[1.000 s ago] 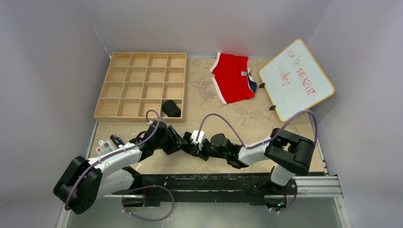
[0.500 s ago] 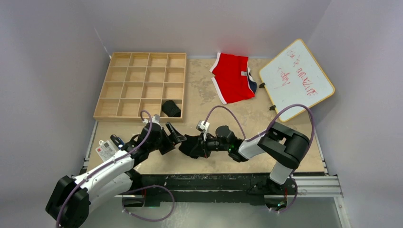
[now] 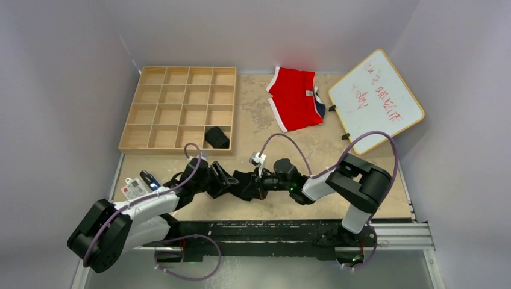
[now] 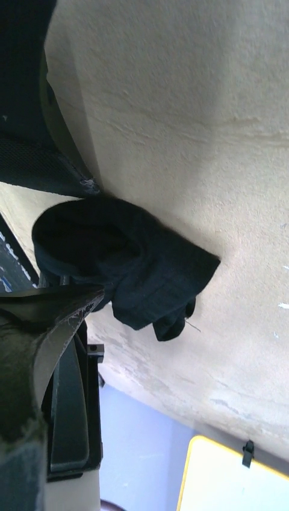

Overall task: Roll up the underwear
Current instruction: Roll the underwear to the center of the board.

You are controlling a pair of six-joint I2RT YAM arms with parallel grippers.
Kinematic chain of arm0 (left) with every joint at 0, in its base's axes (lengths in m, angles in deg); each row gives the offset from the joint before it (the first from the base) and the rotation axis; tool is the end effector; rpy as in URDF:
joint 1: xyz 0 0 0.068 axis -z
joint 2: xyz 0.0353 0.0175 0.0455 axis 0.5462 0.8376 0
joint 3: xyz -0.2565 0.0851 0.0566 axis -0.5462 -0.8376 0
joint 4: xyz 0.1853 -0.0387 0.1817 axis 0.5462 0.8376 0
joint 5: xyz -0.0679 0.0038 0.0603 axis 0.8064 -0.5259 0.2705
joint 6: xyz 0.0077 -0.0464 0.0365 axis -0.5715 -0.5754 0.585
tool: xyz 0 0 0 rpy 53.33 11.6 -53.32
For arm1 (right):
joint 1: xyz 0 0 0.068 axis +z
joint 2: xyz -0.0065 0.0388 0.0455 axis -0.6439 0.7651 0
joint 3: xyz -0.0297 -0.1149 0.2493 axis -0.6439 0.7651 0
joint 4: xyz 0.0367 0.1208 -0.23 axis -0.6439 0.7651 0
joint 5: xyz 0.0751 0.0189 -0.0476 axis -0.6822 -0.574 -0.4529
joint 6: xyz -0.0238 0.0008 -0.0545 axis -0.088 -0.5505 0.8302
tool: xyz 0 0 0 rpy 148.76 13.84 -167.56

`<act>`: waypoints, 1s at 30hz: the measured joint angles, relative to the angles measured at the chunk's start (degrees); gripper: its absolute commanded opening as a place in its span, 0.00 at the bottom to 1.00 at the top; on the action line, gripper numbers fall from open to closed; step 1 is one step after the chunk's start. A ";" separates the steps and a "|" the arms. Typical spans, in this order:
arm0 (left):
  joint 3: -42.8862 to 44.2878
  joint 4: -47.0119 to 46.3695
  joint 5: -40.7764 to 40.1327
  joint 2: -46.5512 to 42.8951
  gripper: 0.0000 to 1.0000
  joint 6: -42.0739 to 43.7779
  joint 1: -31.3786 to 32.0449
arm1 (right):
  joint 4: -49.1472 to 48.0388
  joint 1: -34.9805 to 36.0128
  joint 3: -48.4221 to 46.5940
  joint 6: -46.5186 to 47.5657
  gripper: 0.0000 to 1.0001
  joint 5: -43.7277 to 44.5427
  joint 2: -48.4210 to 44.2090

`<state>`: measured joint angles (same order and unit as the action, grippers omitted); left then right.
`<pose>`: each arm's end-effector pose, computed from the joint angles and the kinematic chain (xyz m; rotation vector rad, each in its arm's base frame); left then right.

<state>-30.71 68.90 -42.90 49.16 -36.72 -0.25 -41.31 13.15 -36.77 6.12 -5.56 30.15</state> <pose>0.1533 -0.1078 0.1266 -0.7427 2.4682 -1.0126 0.1650 0.2539 0.1320 -0.8779 1.8325 1.3195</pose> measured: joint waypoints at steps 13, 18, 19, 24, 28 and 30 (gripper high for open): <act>-1.36 -5.44 0.63 3.30 0.00 -3.17 0.00 | 11.80 1.07 -3.06 7.06 0.47 3.02 -4.90; 0.46 -2.32 0.11 3.54 0.00 -2.38 0.00 | 22.99 6.78 -4.52 20.85 0.58 11.10 -11.85; 0.83 -1.92 0.11 3.87 0.00 -2.29 0.00 | 24.28 7.89 -4.57 23.12 0.58 12.44 -12.52; 2.60 -0.37 0.28 5.49 0.00 -2.23 0.00 | 29.22 14.69 -5.73 34.21 0.58 23.45 -12.70; 3.08 0.33 0.37 5.70 0.00 -2.03 0.00 | 29.75 17.92 -7.04 40.41 0.58 31.15 -10.49; 3.30 0.66 0.37 5.77 0.00 -1.99 0.00 | 29.49 18.67 -7.89 42.97 0.58 34.10 -8.76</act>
<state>-27.41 69.56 -42.53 54.93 -38.71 -0.25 -11.83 31.82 -44.66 49.09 28.54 21.39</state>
